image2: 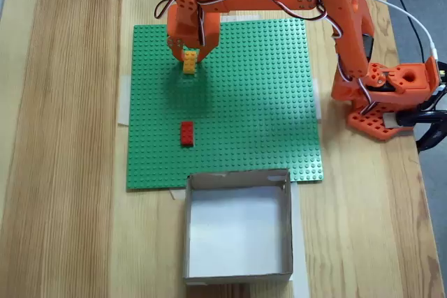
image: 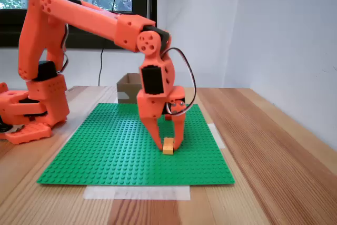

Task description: Pick the yellow lego block and put it in the box.

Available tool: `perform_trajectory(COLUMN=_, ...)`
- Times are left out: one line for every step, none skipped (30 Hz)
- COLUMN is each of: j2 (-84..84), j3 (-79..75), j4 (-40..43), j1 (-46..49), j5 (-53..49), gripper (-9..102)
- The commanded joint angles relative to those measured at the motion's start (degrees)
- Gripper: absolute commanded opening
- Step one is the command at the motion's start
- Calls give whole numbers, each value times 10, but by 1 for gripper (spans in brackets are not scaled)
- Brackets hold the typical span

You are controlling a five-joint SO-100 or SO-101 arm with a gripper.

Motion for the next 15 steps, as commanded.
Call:
perform_trajectory(j2=4, j3=-9, j4=1, j1=1, j5=-2, gripper=9)
perform_trajectory(j2=4, j3=-9, j4=1, j1=1, j5=-2, gripper=8)
perform_trajectory(j2=4, j3=-10, j4=1, j1=1, j5=-1, gripper=7)
perform_trajectory(j2=4, j3=-10, j4=0, j1=1, j5=-2, gripper=7)
perform_trajectory(j2=4, j3=-10, j4=0, j1=1, j5=-2, gripper=5)
perform_trajectory(j2=5, j3=-10, j4=-1, j1=1, j5=-2, gripper=3)
perform_trajectory(j2=7, j3=-9, j4=-3, j1=2, j5=-2, gripper=1)
perform_trajectory(j2=8, j3=-7, j4=-4, j1=2, j5=-3, gripper=0)
perform_trajectory(j2=10, j3=-7, j4=-4, j1=2, j5=-3, gripper=-1)
perform_trajectory(j2=11, j3=-7, j4=-3, j1=3, j5=-4, gripper=-1)
perform_trajectory(j2=13, j3=-6, j4=-3, j1=3, j5=-4, gripper=-1)
perform_trajectory(j2=13, j3=-6, j4=-2, j1=3, j5=-4, gripper=-1)
perform_trajectory(j2=14, j3=-6, j4=-2, j1=3, j5=-4, gripper=-1)
perform_trajectory(j2=14, j3=-7, j4=-1, j1=4, j5=-4, gripper=-1)
perform_trajectory(j2=16, j3=-8, j4=0, j1=4, j5=-2, gripper=-1)
